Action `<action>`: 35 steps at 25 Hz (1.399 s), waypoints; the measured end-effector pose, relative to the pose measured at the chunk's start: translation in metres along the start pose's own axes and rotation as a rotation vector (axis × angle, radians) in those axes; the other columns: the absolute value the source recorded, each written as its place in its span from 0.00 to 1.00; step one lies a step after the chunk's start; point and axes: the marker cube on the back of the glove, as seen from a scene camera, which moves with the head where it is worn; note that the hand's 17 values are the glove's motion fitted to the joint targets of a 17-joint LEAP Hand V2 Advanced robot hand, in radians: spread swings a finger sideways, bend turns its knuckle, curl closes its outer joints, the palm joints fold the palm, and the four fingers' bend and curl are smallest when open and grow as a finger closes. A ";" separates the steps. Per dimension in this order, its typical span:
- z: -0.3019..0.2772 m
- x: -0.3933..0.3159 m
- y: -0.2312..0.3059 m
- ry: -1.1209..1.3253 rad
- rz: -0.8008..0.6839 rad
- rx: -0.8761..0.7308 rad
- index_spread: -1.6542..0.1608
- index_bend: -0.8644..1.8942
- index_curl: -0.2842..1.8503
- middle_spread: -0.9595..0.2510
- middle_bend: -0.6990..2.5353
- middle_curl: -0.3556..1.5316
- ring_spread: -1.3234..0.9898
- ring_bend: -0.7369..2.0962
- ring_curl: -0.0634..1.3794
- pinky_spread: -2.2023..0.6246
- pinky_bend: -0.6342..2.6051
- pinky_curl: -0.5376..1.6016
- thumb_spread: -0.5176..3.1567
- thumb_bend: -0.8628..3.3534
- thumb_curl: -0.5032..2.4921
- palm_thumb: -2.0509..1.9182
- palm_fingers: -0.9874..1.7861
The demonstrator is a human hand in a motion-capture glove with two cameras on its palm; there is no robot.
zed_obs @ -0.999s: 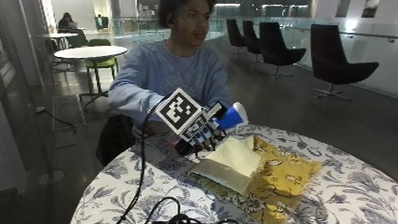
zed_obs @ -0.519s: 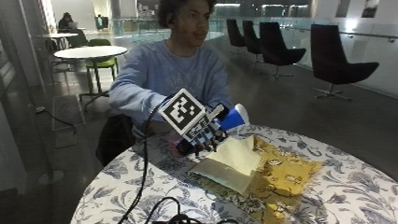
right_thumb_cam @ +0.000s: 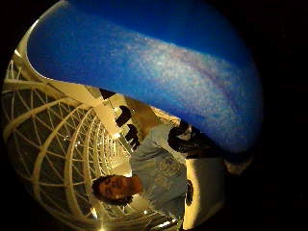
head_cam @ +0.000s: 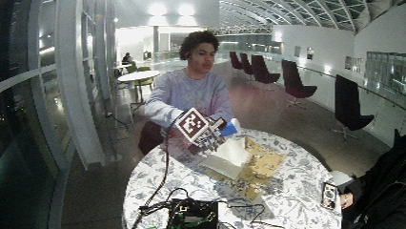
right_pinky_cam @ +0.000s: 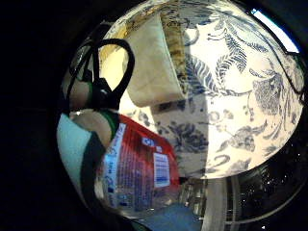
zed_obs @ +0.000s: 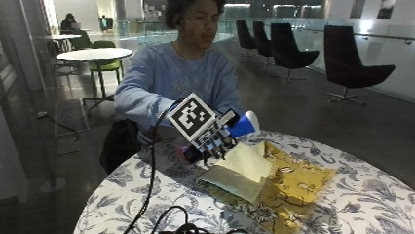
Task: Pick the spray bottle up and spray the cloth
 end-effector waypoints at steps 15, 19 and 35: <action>0.007 -0.002 -0.003 0.027 0.016 -0.037 0.80 0.35 0.27 0.75 0.33 0.44 0.56 0.44 0.33 0.79 0.30 0.43 0.39 0.20 0.36 0.74 0.76; 0.009 -0.005 -0.003 0.017 -0.009 -0.015 0.80 0.35 0.27 0.75 0.33 0.44 0.56 0.44 0.33 0.79 0.30 0.43 0.39 0.20 0.36 0.74 0.76; 0.071 -0.137 0.003 -0.385 -0.727 0.412 0.80 0.35 0.27 0.75 0.33 0.44 0.56 0.44 0.33 0.79 0.30 0.43 0.39 0.20 0.36 0.74 0.76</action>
